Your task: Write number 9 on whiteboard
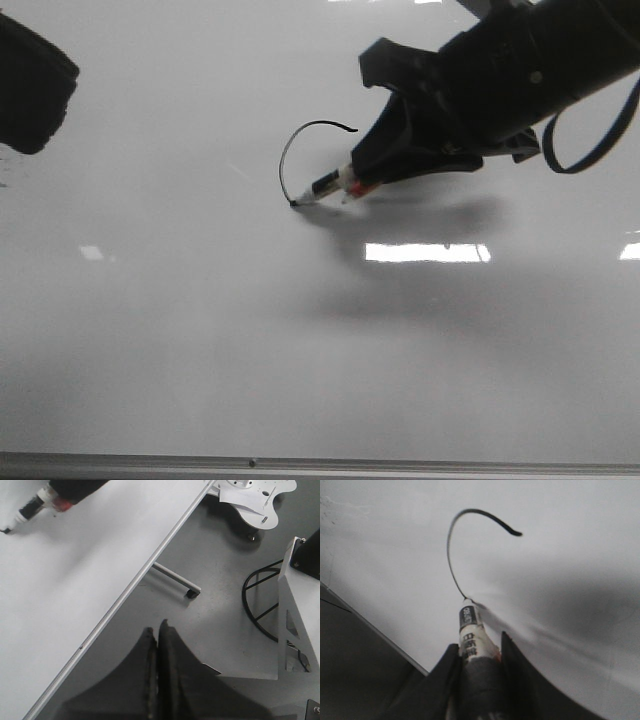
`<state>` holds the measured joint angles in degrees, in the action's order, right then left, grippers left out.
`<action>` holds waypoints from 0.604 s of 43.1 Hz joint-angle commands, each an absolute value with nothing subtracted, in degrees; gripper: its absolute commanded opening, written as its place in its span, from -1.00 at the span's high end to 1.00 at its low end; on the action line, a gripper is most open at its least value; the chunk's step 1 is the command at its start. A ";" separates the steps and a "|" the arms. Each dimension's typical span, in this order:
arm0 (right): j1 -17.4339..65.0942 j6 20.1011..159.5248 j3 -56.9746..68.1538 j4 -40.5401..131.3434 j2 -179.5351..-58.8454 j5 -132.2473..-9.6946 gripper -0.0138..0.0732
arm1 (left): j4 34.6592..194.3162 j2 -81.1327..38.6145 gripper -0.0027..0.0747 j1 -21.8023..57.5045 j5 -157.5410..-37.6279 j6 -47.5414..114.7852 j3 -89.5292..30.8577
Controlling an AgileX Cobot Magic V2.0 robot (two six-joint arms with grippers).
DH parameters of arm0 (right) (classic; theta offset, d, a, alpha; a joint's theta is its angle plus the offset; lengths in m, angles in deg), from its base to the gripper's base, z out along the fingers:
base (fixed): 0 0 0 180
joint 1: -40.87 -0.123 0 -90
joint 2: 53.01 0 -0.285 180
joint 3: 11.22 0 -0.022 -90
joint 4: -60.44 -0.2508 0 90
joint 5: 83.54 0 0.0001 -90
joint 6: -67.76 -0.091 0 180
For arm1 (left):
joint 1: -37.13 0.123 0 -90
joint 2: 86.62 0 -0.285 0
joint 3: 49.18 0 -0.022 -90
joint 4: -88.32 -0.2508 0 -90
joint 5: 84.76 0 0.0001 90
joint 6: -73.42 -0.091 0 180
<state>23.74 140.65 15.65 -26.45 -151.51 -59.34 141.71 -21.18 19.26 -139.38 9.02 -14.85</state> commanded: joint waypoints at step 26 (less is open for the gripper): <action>28.58 136.04 16.63 -17.79 -148.09 -63.23 0.91 | 145.36 -22.07 0.98 19.52 -138.52 8.92 -16.34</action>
